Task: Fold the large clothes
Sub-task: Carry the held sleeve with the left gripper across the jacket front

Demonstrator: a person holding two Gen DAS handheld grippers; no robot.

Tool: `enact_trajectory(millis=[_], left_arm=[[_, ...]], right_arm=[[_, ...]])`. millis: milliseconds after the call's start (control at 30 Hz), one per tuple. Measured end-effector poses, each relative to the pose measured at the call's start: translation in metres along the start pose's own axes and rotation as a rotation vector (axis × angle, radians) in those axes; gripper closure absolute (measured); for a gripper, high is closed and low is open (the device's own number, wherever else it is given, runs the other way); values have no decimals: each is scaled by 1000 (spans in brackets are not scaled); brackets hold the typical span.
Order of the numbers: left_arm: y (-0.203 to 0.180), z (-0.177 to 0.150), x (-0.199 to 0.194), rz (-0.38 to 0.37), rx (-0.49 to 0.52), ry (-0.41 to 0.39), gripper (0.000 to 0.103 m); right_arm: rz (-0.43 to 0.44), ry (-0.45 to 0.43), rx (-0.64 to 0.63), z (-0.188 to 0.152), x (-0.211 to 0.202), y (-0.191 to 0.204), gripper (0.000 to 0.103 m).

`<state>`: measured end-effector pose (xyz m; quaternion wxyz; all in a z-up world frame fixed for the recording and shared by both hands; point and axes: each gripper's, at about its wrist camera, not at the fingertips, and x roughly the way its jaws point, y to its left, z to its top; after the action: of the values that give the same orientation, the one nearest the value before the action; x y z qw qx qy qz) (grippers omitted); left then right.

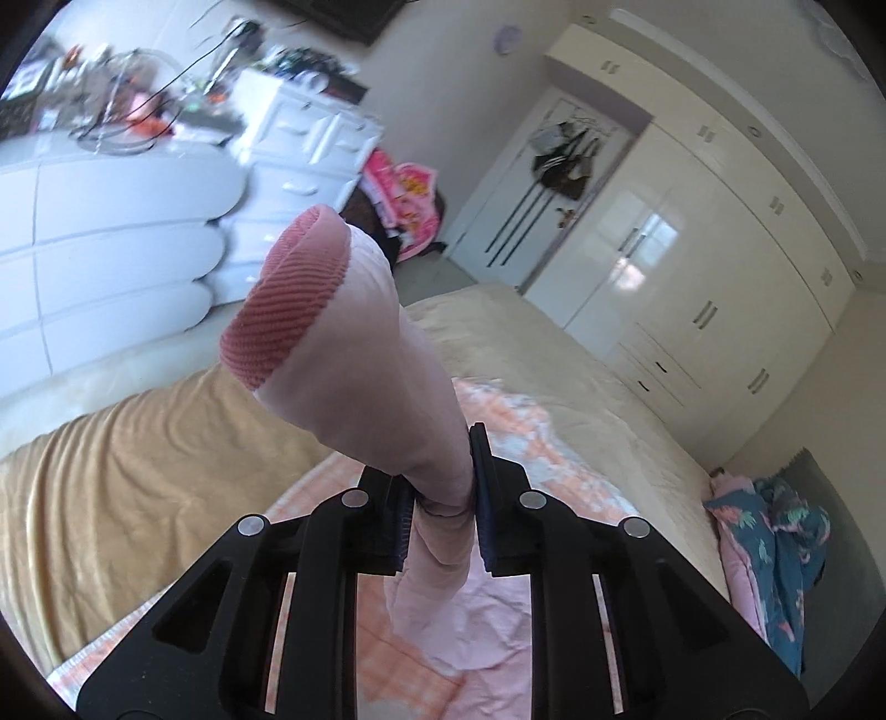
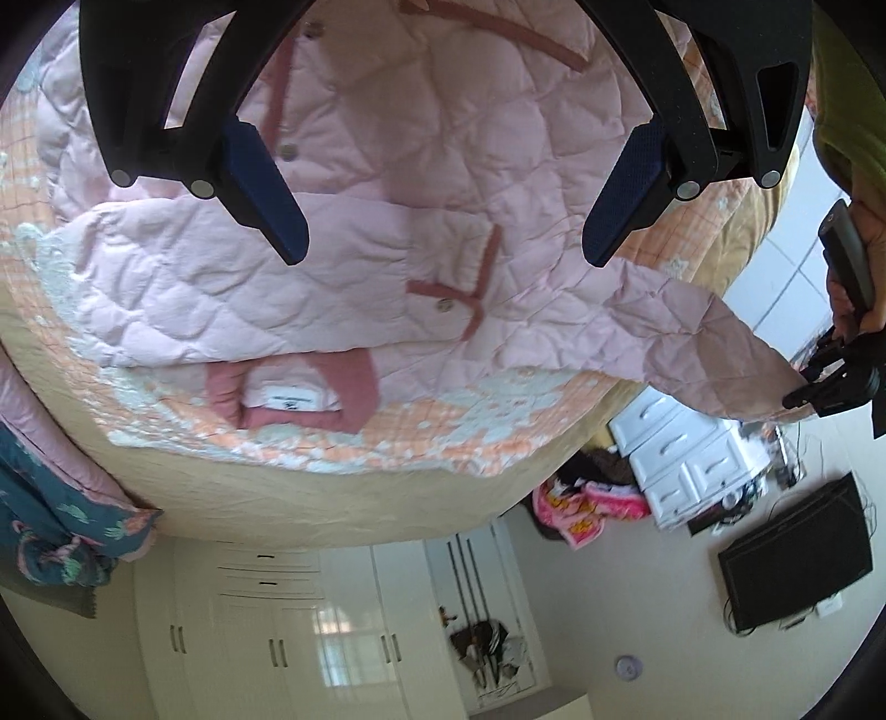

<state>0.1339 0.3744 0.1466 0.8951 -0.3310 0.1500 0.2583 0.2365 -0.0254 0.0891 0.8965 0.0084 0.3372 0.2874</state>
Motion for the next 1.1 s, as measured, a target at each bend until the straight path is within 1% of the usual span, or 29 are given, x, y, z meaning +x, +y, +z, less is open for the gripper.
enact_trajectory(millis=[300,533,600,667,833,1100], left_arm=[[-75,-11,-25,-72,100,-12,92],[-116,-23,-34,-111,167,-6,92],[-132,-28,-39,-116,201,-12,92],[-147,-36,-43,-129,235,-17,93],[-180,-54,-49,-176,291,0,93],[-229,-90,-49,-232,380,42,93]], right_arm=[[-23,-54,77,-4,-41,-48,4],[-39,-85,119,-7,-67,-75,4],[-47,-92,130,-9,-73,-82,4],[-46,-96,141,-11,-77,-88,4],[-48,-108,168,-16,-87,-105,4],[-60,-122,215,-23,-100,-131,4]])
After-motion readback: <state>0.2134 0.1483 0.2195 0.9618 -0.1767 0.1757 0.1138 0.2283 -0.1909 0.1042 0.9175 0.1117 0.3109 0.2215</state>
